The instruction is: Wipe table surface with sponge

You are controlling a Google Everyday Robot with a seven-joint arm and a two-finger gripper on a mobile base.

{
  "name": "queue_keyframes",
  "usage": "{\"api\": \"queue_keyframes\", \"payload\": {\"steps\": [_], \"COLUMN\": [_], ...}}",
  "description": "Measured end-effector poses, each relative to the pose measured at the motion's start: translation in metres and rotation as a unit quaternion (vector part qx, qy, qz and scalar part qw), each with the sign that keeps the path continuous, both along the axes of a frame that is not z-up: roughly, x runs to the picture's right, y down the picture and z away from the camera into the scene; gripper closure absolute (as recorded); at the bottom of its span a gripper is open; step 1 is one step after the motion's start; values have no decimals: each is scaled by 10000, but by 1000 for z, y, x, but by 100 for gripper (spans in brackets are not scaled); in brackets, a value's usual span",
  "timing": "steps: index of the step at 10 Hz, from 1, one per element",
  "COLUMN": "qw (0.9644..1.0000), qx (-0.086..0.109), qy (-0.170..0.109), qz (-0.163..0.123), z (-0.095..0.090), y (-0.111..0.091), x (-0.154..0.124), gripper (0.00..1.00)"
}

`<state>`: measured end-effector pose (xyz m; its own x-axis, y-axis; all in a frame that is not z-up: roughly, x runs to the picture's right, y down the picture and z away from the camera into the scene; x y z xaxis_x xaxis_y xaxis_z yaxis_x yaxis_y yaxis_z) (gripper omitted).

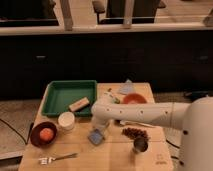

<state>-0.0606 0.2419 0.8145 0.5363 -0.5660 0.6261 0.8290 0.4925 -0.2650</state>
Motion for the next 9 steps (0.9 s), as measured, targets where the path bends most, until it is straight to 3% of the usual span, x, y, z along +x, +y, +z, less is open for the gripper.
{"api": "queue_keyframes", "payload": {"steps": [3,5,7,9], "qw": [9988,9981,9985,9993], "qx": [-5,-62,-163,-187], "qy": [-335,-380,-229,108], "qz": [-354,-482,-473,-298], "z": [-17,-38,-46,-40], "y": [14,37,56,59], "x": [-24,-21,-2,29], "gripper": [100,100,100,100]}}
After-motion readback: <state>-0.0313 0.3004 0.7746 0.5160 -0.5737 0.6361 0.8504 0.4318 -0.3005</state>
